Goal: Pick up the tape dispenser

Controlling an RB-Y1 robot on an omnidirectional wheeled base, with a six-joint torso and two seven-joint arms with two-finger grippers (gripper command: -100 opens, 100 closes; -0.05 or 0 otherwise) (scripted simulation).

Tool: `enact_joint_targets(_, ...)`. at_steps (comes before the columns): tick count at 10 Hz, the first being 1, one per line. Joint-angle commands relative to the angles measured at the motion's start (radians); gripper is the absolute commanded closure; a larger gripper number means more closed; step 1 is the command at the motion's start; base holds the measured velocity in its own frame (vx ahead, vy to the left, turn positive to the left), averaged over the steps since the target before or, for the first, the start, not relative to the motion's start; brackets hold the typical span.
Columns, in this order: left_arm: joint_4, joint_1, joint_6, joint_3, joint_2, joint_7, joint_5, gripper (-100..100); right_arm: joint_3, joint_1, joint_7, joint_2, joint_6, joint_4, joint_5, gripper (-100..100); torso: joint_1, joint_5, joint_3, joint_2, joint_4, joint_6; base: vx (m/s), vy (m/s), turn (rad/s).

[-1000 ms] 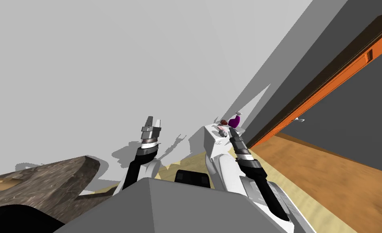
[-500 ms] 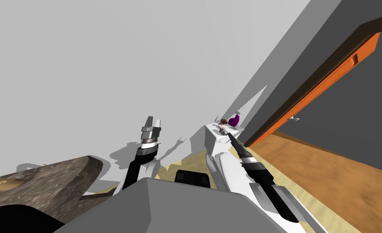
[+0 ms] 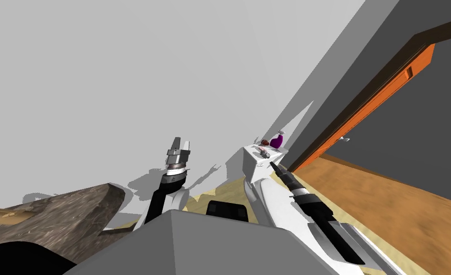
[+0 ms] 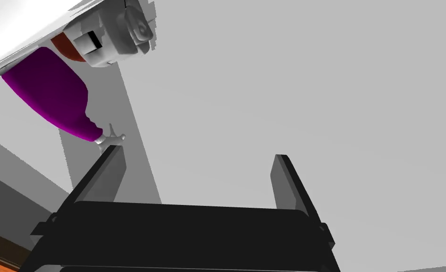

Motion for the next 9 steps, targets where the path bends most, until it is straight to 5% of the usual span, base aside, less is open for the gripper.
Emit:
enact_joint_targets(1, 0.000, 0.000, 0.000, 0.000, 0.000, 0.000, 0.000, 0, -0.019, 0.008, 0.014, -0.050, 0.010, 0.032, 0.033, -100, 0.000, 0.000, 0.000, 0.000, 0.000, 0.000, -0.024, 0.037, -0.010)
enact_joint_targets(9, 0.000, 0.000, 0.000, 0.000, 0.000, 0.000, 0.000, 0, -0.072, 0.023, 0.115, -0.258, 0.038, 0.178, 0.187, -100, 0.000, 0.000, -0.001, -0.001, 0.000, 0.000, -0.012, 0.046, -0.002)
